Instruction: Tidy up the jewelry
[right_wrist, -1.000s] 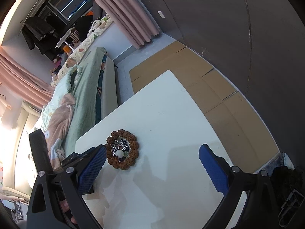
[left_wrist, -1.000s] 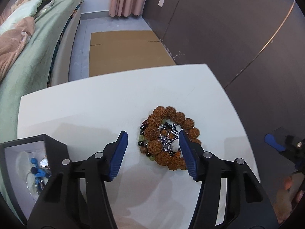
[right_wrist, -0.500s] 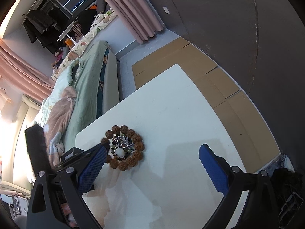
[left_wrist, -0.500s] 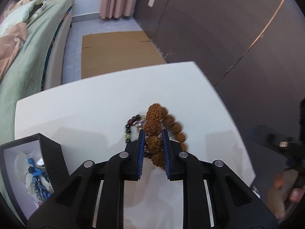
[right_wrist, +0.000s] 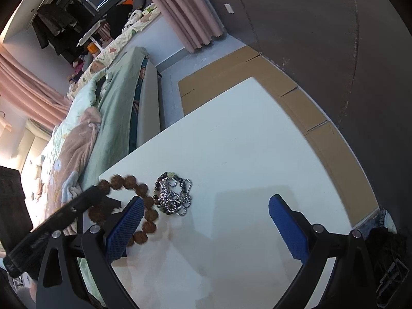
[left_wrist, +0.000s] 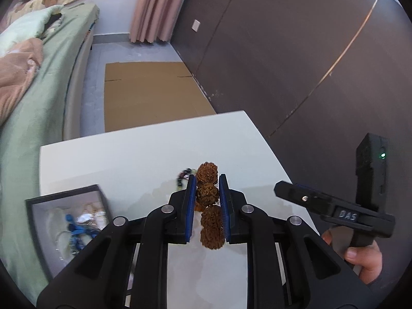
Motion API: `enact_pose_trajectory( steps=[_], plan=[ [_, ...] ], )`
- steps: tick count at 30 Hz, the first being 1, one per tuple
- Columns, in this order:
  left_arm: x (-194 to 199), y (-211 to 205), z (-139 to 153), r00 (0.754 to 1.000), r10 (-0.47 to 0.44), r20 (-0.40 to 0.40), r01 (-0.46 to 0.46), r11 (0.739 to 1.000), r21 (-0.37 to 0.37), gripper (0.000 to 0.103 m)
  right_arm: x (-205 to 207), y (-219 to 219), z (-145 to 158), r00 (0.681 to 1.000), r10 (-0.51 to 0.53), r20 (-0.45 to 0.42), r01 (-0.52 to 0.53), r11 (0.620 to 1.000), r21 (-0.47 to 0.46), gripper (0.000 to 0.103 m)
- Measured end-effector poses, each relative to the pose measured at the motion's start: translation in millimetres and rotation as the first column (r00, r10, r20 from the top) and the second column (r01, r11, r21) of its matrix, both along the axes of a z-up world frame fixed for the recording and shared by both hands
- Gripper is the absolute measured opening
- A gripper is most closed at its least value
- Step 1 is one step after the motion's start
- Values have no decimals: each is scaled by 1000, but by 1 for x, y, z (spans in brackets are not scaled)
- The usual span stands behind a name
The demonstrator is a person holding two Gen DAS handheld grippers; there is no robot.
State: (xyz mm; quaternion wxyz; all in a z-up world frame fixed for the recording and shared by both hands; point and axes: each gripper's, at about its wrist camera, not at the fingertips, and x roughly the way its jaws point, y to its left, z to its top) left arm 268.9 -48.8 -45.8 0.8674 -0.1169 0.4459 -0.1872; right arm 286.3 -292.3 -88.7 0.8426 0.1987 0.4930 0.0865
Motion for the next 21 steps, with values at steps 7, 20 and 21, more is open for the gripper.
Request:
enact_pose_trajectory(
  steps=[7, 20, 21],
  plan=[
    [-2, 31, 0, 999, 51, -1, -51, 999, -5, 18, 10, 32, -16, 998, 57, -35, -58, 998, -11, 76],
    [-10, 69, 9, 996, 85, 20, -84, 996, -43, 17, 33, 85, -44, 988, 130, -88, -134, 990, -44, 45],
    [-11, 72, 10, 996, 90, 21, -89, 995, -46, 17, 35, 89, -46, 987, 132, -91, -137, 989, -55, 45]
  ],
)
